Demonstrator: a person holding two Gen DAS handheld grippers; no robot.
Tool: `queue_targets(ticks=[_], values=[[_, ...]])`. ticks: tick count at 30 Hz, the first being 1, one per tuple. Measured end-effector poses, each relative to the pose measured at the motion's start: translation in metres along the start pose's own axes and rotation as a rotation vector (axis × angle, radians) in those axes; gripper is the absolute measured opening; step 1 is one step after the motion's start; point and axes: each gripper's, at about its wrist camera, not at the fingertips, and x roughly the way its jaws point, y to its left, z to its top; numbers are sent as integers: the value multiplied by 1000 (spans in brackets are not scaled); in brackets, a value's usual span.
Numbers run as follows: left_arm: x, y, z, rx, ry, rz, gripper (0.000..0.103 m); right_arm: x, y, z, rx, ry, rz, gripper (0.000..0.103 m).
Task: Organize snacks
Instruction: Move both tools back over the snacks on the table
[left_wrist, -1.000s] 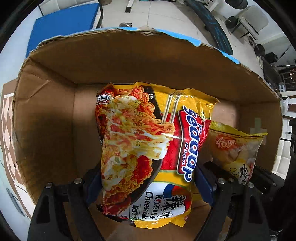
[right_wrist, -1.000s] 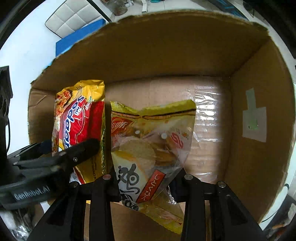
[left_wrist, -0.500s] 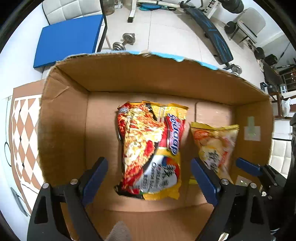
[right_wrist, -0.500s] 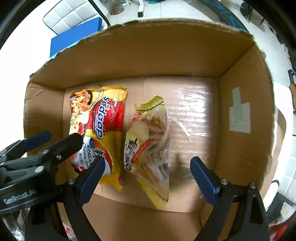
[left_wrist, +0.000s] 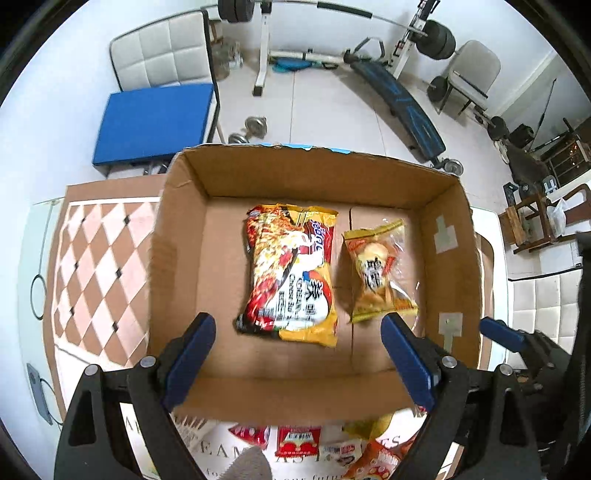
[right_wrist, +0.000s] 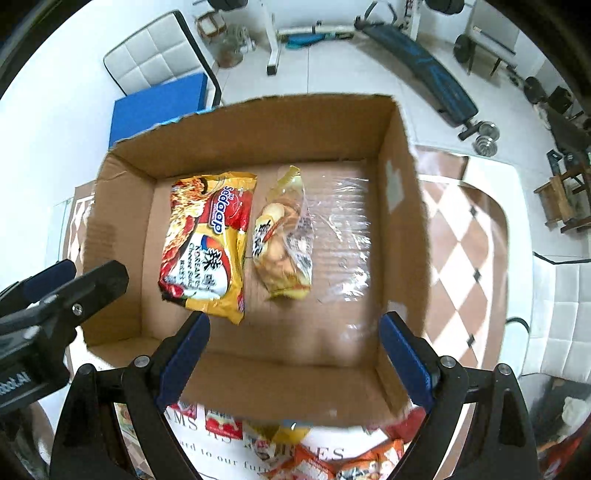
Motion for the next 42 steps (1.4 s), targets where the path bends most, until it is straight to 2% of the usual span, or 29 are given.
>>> queue_targets(ticks=[4,9,14,20,23,25,27,33,36,38,42], values=[[-13,-5,-17,1,-53,15,92,-10,-1,-1,-15,-64,-31,95],[-45,-4,-44,0,-122,31,92,-38,4,-26,-36,-136,-48,95],[-70,-4,-66,-4,-184,52,92,-60,8,-54,-35,-168,-13,95],[-86,-2,-101,-30,-250,69,92,-68,6,-83,-22,-194,37,95],[-84,3,-114,-46,-272,29,92,-67,1,-99,-14,-189,59,96],[-78,8,-121,-59,-253,-1,93,-59,-5,-108,0,-156,67,96],[-67,16,-131,-71,-231,31,93,-47,-11,-116,26,-108,81,96],[-17,63,-160,-135,-72,99,93,12,-20,-132,124,63,126,96],[2,90,-180,-160,-13,139,93,41,-11,-138,175,121,171,96],[11,111,-193,-185,19,172,93,57,2,-139,175,147,171,96],[22,146,-213,-222,62,191,93,85,34,-133,147,179,169,96]])
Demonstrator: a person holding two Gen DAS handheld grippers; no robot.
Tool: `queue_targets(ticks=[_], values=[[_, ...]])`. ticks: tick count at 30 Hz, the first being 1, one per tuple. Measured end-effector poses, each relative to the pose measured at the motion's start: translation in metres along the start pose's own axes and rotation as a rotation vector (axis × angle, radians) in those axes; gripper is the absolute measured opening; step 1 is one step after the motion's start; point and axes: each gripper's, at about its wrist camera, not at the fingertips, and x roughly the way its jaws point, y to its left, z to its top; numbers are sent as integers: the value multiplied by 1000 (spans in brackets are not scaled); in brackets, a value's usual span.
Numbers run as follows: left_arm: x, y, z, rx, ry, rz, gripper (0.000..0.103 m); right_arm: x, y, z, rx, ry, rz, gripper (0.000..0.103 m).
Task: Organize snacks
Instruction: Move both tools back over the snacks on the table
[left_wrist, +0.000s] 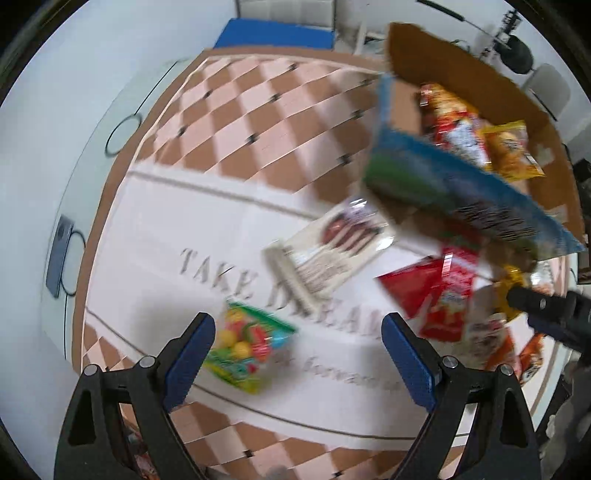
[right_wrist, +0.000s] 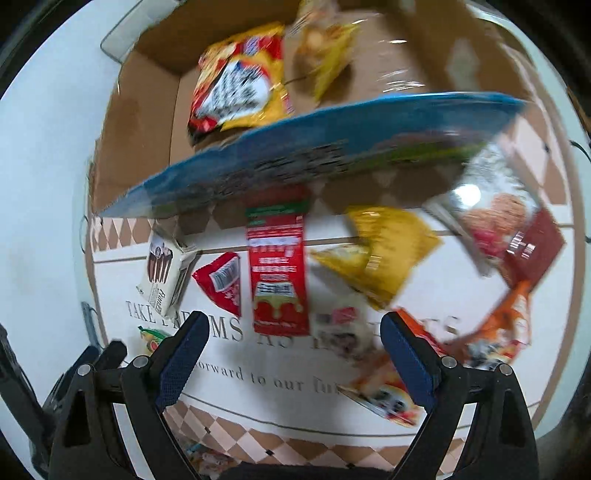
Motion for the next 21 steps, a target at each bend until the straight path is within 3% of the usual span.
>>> queue_targets(ticks=[4,9,13,18,21], values=[[11,24,-5,31,25,15,93,28,24,12,-31,29,-44,95],[26,30,-11,159,57,17,93,61,41,25,-50,64,-135,84],[37,36,-11,173,89,-1,93,80,49,28,-58,87,-173,77],[41,14,8,283,65,14,93,97,55,27,-83,97,-231,77],[47,-7,23,364,44,34,93,101,56,24,-110,93,-265,63]])
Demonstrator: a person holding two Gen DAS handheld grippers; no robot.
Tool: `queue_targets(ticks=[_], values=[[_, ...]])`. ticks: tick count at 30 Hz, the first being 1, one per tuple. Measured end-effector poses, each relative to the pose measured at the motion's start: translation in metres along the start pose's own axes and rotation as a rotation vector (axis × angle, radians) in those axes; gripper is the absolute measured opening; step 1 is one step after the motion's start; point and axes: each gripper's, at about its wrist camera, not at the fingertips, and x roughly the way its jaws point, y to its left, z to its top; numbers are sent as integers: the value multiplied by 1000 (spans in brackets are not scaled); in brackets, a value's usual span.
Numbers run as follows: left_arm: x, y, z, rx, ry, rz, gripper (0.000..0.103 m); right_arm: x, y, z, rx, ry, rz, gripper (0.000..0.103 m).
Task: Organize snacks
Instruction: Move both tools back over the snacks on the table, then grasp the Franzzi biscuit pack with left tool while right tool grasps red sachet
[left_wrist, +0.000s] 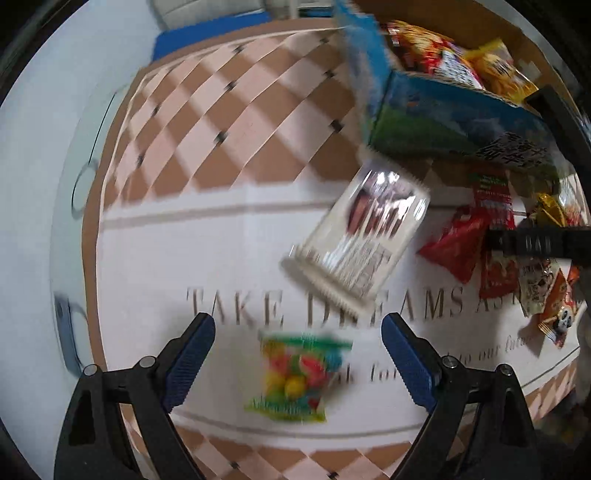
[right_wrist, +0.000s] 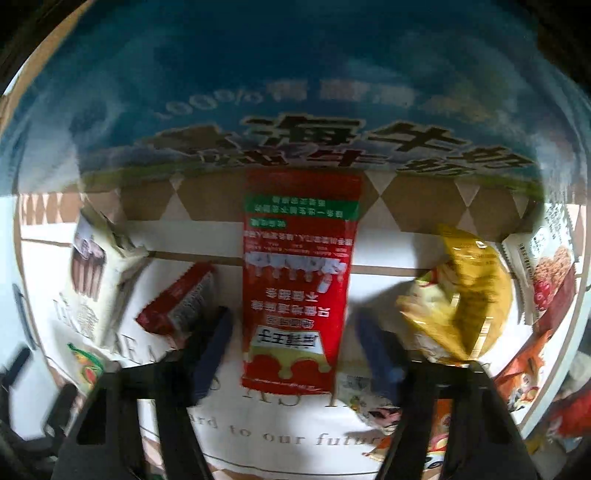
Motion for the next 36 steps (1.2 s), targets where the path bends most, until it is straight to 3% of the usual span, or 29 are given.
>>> queue_targets(ticks=[4,9,14,16,18,23,27,31,36], values=[[14,-14,25,90,9,21,93,1,-1,-9,-14,1,7,54],[36,-28,42,166,52,15,93,7,-13,-28,17,39,42,54],[51,-41,51,196,84,-40,92,12,-25,-36,78,62,104,58],[53,-44,53,171,101,-82,71,13,-28,-35,93,69,120,60],[58,-42,51,128,130,-109,62,13,-31,-32,99,73,124,60],[60,-29,33,-46,181,-164,62,12,-27,-32,55,55,75,55],[60,-26,0,-153,245,-153,62,10,-22,-54,14,71,70,51],[61,-34,-33,-178,287,-141,62,14,-25,-72,-13,133,78,41],[61,-43,-44,-156,263,-119,62,17,-34,-79,52,159,134,42]])
